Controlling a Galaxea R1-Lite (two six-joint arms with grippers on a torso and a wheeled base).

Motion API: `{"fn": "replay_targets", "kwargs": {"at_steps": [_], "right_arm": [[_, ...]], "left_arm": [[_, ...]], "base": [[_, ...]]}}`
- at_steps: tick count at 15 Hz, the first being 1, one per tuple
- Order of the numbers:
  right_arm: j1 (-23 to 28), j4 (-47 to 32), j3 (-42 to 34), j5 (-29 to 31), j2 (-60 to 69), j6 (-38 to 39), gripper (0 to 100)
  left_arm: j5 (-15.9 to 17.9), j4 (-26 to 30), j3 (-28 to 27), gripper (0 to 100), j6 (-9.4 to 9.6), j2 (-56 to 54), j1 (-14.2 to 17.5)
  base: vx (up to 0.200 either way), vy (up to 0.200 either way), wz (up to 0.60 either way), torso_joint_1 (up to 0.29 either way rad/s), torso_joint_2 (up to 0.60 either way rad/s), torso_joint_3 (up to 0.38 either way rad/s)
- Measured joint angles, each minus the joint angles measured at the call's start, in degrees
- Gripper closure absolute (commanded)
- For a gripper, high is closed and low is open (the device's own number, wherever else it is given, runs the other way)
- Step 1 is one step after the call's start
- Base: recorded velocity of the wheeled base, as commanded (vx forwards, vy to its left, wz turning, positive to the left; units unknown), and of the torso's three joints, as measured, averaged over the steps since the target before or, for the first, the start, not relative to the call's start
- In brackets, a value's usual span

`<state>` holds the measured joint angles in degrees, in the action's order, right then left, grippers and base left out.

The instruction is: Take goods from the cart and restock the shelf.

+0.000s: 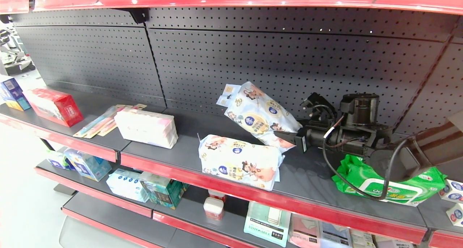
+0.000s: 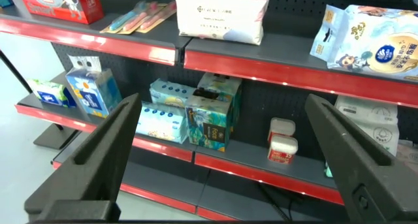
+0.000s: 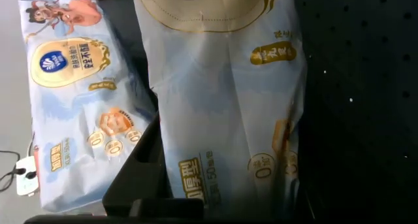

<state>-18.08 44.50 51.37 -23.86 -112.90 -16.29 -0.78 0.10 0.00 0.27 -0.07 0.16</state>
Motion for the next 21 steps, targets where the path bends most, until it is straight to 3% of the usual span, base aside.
{"fn": "replay_targets", "kwargs": {"at_steps": [6,21], "right_arm": [[0.39,-0.07,3.36,0.13,-3.61,-0.82,100],[2.99,-0.07,2.1,-0.33,-5.05,-7.61,100]], "left_arm": [[0.02,0.0,0.0,0,0.0,0.0,0.0],[0.02,0.0,0.0,0,0.0,0.0,0.0]], "base": [[0.0,0.0,0.0,0.0,0.0,0.0],[0.0,0.0,0.0,0.0,0.0,0.0]]}}
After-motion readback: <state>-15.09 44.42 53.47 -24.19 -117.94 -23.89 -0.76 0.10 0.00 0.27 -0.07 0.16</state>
